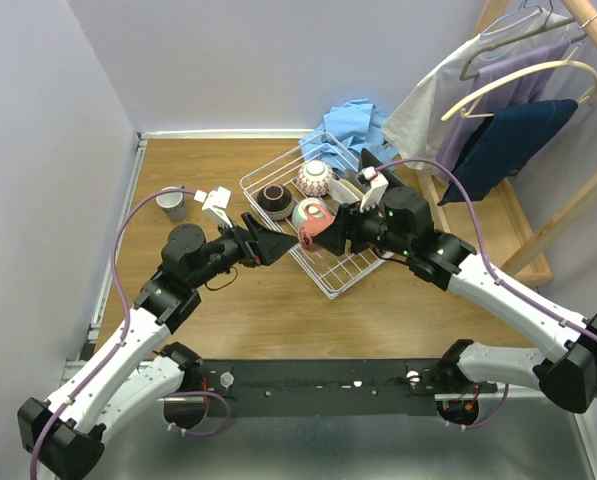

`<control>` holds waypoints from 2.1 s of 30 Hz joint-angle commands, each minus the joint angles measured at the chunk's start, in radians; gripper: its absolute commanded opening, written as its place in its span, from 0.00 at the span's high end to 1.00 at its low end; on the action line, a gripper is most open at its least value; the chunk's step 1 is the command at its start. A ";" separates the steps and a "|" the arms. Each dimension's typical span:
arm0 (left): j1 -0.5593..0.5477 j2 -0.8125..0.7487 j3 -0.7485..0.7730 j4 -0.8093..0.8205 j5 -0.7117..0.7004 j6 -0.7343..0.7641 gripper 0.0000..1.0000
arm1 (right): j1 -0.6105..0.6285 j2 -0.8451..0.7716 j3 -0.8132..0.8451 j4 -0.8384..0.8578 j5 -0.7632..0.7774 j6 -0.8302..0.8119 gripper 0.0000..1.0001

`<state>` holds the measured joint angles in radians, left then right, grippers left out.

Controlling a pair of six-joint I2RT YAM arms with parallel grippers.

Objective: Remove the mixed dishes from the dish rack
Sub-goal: Place the cup at the center of the board.

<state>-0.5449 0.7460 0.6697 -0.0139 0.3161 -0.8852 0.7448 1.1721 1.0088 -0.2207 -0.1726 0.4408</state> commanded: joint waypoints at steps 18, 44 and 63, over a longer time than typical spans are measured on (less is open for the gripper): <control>-0.032 -0.033 -0.074 0.236 0.001 -0.126 0.13 | -0.022 0.001 -0.236 0.725 -0.312 0.417 0.96; -0.032 -0.005 -0.094 0.445 0.077 -0.296 0.78 | -0.078 0.156 -0.340 1.020 -0.487 0.584 0.95; -0.030 -0.027 0.096 0.086 -0.077 -0.012 1.00 | -0.096 0.106 -0.271 0.694 -0.459 0.342 0.07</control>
<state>-0.5747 0.7460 0.6559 0.1745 0.3283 -1.0542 0.6472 1.3003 0.6937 0.6979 -0.6682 0.9497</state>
